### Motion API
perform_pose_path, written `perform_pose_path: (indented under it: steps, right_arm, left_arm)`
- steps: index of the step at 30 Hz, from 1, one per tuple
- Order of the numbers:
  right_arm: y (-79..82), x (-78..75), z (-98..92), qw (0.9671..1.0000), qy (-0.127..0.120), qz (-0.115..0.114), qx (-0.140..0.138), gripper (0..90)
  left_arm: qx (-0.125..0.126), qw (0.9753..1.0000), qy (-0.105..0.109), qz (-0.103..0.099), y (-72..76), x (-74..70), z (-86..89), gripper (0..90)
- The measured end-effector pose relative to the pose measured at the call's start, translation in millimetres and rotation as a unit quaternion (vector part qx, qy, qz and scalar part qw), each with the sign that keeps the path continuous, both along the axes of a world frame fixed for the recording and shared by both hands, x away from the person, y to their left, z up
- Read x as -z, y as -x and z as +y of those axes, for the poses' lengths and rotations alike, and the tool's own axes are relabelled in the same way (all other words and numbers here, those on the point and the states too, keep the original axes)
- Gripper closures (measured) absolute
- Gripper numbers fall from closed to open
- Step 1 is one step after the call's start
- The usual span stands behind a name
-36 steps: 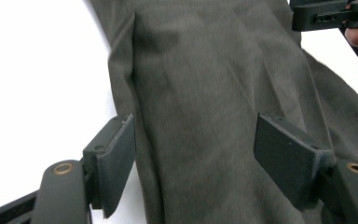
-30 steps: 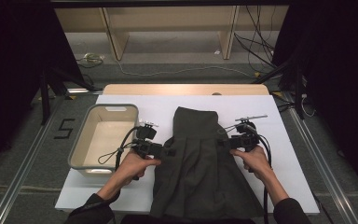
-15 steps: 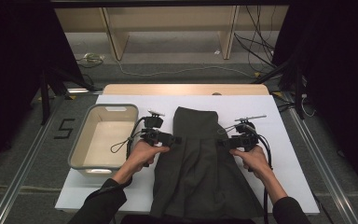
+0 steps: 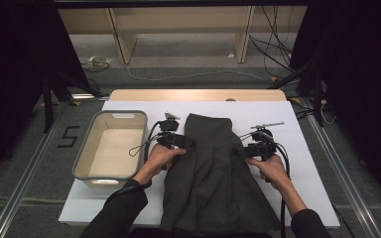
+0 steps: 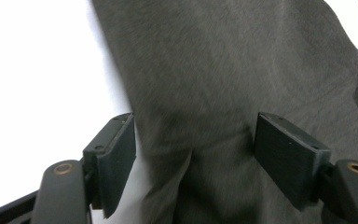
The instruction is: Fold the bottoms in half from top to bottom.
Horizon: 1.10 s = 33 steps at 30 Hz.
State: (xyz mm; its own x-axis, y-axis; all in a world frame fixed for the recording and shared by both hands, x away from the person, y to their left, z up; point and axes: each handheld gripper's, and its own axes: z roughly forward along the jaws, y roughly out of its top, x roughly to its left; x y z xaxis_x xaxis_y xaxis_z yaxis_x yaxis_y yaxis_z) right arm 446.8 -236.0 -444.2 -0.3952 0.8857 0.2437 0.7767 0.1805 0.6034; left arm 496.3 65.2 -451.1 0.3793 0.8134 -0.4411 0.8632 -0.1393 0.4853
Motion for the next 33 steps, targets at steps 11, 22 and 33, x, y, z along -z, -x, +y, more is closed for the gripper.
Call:
perform_pose_path:
  steps: [11,22,33]
  right_arm:
    - [-25.9,-2.7,2.5,0.9999,0.001,0.014,0.007,24.9]
    - [-50.9,0.6,16.4,0.9986,0.02,0.049,0.007,23.5]
    - [-66.4,5.4,29.1,0.9971,0.031,0.069,0.006,21.6]
  left_arm:
    - [0.006,0.9999,-0.009,-0.01,-9.8,-4.9,-8.0,71.6]
    - [-0.004,0.9997,-0.015,-0.02,-8.4,-1.7,-0.2,78.4]
    - [-0.003,0.9994,-0.013,-0.032,-11.0,-7.2,4.2,59.4]
